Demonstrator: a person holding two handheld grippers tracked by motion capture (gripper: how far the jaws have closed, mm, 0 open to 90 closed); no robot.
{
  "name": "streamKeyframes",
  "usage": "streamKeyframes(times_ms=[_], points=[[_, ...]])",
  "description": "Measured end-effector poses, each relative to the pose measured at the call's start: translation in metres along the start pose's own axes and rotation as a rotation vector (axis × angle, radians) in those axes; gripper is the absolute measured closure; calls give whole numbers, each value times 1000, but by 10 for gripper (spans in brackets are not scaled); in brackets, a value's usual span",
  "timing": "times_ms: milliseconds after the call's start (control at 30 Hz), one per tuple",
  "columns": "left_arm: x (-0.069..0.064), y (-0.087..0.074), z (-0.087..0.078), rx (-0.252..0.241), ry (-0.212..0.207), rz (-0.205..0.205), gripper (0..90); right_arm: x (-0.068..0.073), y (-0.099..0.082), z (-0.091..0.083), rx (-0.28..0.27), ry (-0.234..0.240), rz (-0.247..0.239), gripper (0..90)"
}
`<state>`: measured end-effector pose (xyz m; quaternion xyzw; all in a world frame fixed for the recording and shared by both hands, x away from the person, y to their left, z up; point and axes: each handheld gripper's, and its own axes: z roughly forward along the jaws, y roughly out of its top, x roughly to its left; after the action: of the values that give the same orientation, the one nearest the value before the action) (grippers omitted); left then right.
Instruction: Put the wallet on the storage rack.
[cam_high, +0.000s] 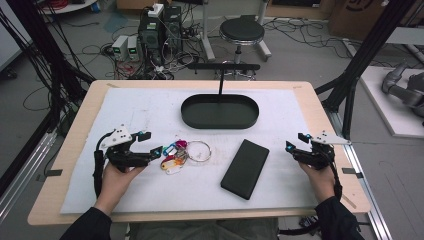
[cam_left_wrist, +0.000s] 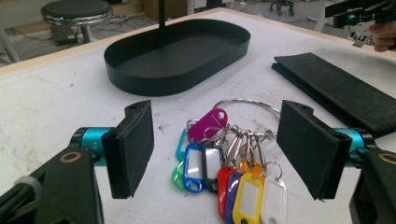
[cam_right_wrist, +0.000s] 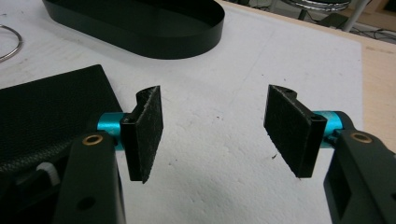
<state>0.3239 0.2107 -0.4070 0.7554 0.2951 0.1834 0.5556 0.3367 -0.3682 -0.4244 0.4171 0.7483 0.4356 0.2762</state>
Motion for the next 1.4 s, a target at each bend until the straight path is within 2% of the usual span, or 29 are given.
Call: streamKeyframes(times_ms=[233, 400, 533, 600, 733, 1033, 1267, 1400], points=[[-4, 3, 9, -4, -13, 9, 275, -4, -3, -4, -9, -20, 23, 358], [-7, 7, 18, -4, -27, -13, 276, -6, -6, -5, 2, -26, 30, 355], [-9, 8, 22, -1, -26, -9, 295, -7, -7, -5, 4, -28, 36, 352], [-11, 12, 26, -9, -36, 12, 325, -7, -6, -3, 10, -32, 35, 345], [-14, 17, 34, 1, -54, 21, 329, -5, -6, -2, 13, -31, 26, 344], [-21, 18, 48, 57, -69, 43, 340, -6, -6, -1, 22, -30, 33, 341], [-28, 16, 54, 90, -99, 89, 430, -6, -7, 0, 28, -28, 36, 339], [-35, 15, 59, 115, -124, 118, 452, -6, -7, 1, 32, -26, 37, 339]])
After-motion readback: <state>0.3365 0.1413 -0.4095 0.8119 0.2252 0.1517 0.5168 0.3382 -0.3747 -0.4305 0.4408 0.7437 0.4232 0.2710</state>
